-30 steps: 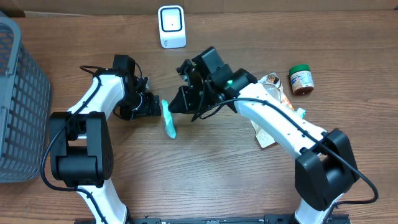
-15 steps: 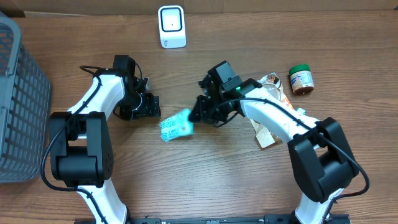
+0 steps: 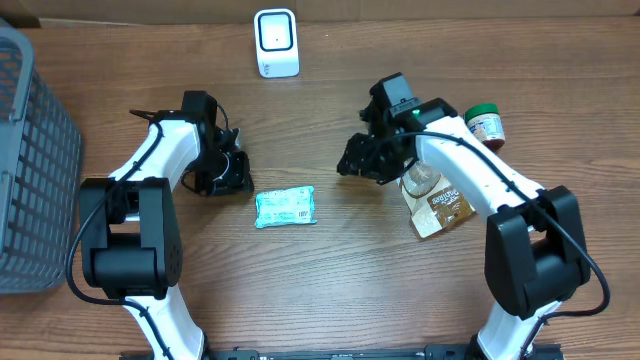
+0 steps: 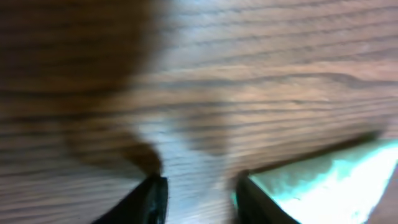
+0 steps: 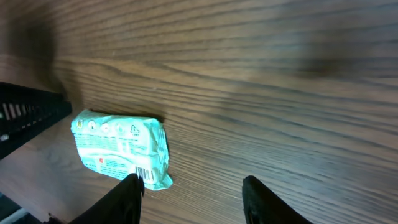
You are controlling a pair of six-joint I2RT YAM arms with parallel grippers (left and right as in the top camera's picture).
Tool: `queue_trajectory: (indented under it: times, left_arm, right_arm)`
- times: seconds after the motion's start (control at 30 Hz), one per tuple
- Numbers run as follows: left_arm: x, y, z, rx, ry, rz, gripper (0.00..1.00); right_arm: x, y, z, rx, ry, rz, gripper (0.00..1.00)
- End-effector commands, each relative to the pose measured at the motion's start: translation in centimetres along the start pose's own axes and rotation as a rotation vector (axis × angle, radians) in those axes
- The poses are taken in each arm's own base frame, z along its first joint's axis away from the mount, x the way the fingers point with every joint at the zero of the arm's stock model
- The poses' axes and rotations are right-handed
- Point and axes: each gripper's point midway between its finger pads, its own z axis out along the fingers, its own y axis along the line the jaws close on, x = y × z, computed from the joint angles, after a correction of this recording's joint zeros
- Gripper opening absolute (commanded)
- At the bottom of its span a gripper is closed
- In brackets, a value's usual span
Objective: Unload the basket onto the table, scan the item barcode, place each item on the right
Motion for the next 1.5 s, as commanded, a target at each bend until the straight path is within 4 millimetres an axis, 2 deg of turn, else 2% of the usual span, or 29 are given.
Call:
queue_trajectory:
  times: [0.0,0.13,0.2,0.33,0.5,0.57,0.6,0.67,0.77,0.9,1.03,1.23,1.37,1.47]
  left_arm:
    - [0.1,-1.4,-0.3,0.102,0.023,0.023,0.32]
    - [-0.1,-2.1,-2.3,0.103,0.023,0.065,0.12]
    - [-0.2,-2.4,-3.4,0.101,0.017,0.079,0.04]
    - [-1.4,-2.4,-4.9,0.077,-0.030,0.100,0.05]
    - [-3.4,-0.5,-5.3,-0.026,-0.107,0.013,0.05]
    - [-3.9,0.3,-5.4,-0.070,-0.128,-0.017,0.06]
    - [-4.4,0.8,-5.5,-0.101,-0.151,-0.039,0.09]
    - [-4.5,1.0,-5.6,-0.108,-0.156,-0.037,0.13]
    - [-4.6,1.0,-5.6,-0.110,-0.158,-0.038,0.15]
    - [-4.6,1.3,-5.6,-0.123,-0.160,-0.039,0.17]
    - [-4.5,1.3,-5.6,-0.123,-0.156,-0.040,0.18]
    - [-4.5,1.3,-5.6,-0.122,-0.155,-0.040,0.19]
    - [-4.4,1.2,-5.6,-0.120,-0.152,-0.058,0.16]
    - [-4.2,0.6,-5.4,-0.079,-0.141,-0.062,0.10]
  right_arm:
    - [1.1,0.9,0.9,-0.024,0.027,-0.009,0.50]
    - [1.3,1.4,2.0,-0.050,0.049,-0.014,0.49]
    - [1.2,1.5,2.0,-0.051,0.046,0.001,0.41]
    - [1.8,3.6,2.5,-0.105,0.056,-0.046,0.20]
    - [4.3,6.7,4.3,-0.091,0.086,-0.064,0.09]
    - [5.8,7.3,5.4,-0.062,0.117,-0.039,0.05]
    - [8.3,8.0,7.0,-0.034,0.180,-0.018,0.04]
    - [9.9,7.9,8.1,-0.002,0.228,-0.016,0.04]
    - [11.3,7.2,8.9,0.042,0.274,0.008,0.04]
    - [12.0,6.0,10.2,0.080,0.310,0.040,0.04]
    - [11.1,4.7,10.8,0.106,0.303,0.118,0.04]
    - [7.4,2.9,10.3,0.107,0.211,0.190,0.04]
    - [4.2,3.0,10.2,0.044,0.121,0.193,0.04]
    - [1.2,4.3,10.1,-0.039,0.023,0.159,0.05]
